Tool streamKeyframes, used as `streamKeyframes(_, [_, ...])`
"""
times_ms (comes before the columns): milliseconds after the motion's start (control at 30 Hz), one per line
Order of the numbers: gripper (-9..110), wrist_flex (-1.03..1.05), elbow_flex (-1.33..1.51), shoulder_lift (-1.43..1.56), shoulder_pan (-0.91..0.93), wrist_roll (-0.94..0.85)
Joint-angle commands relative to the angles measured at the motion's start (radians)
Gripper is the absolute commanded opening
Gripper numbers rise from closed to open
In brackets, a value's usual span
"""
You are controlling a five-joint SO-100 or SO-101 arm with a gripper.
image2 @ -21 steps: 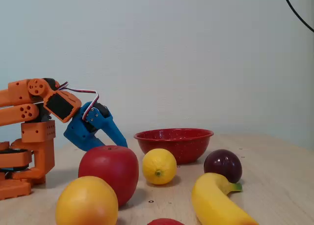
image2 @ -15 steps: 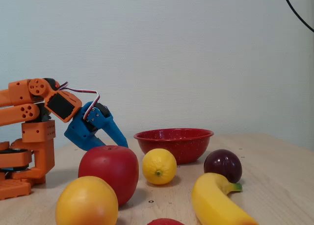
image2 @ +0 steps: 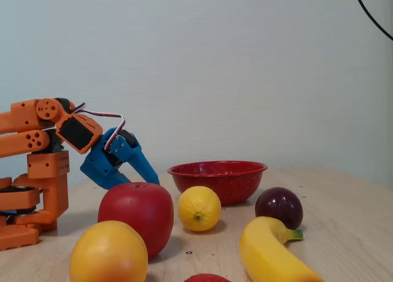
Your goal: Put the lemon in the red bowl.
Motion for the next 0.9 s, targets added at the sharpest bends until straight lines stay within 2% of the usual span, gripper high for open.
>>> streamKeyframes(0, [0, 0.034, -0.069, -0.048, 0.015, 0.035])
streamKeyframes(400, [0, 0.285, -0.402, -0.255, 0.04, 0.14])
streamKeyframes(867, [0, 0.419, -0.796, -0.607, 0.06, 0.176])
